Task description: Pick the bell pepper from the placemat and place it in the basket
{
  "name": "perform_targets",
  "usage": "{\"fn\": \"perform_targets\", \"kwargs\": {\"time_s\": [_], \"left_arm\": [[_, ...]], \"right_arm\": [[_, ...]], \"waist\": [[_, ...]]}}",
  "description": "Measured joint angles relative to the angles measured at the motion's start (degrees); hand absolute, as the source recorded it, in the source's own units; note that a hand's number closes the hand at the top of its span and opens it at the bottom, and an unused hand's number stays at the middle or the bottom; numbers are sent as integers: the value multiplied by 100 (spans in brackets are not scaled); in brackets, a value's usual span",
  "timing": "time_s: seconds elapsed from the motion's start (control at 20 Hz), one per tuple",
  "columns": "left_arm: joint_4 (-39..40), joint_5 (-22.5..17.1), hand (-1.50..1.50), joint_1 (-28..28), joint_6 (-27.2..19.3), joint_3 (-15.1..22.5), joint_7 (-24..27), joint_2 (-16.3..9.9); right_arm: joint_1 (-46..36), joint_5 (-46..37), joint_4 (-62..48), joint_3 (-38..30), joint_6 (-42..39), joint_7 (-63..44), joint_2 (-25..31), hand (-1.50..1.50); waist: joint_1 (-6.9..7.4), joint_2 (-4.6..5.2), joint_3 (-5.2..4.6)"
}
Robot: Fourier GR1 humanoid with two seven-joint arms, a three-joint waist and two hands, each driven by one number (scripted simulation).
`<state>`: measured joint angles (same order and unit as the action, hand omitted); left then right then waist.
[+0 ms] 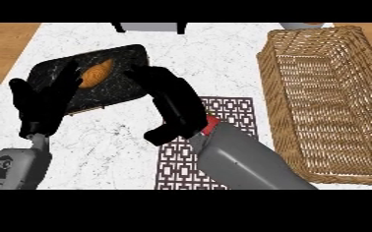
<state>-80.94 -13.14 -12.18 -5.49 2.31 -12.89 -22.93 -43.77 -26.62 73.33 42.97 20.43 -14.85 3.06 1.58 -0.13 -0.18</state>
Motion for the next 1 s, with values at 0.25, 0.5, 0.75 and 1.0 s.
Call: {"fn": "perform_targets", "kwargs": {"time_s": [0.25, 0.5, 0.75, 1.0], "left_arm": [[71, 12, 0, 74, 4, -80, 2, -63], [144, -56, 0, 153, 103, -190, 77, -122], [160, -21, 0, 173, 107, -220, 146, -97], [232, 3, 0, 172, 104, -257, 188, -54]], "right_arm": [[-1020, -657, -430, 80, -938, -1946, -94, -150], [-2083, -980, -584, -131, -2224, -3644, -19, -150], [-2719, -359, -535, -738, -3534, -4323, -50, -150], [-2712, 392, -160, -1204, -4240, -4504, 33, -150]], "waist": [[-113, -85, -15], [-196, -107, -9], [-218, -71, 6], [-272, -61, 13]]}}
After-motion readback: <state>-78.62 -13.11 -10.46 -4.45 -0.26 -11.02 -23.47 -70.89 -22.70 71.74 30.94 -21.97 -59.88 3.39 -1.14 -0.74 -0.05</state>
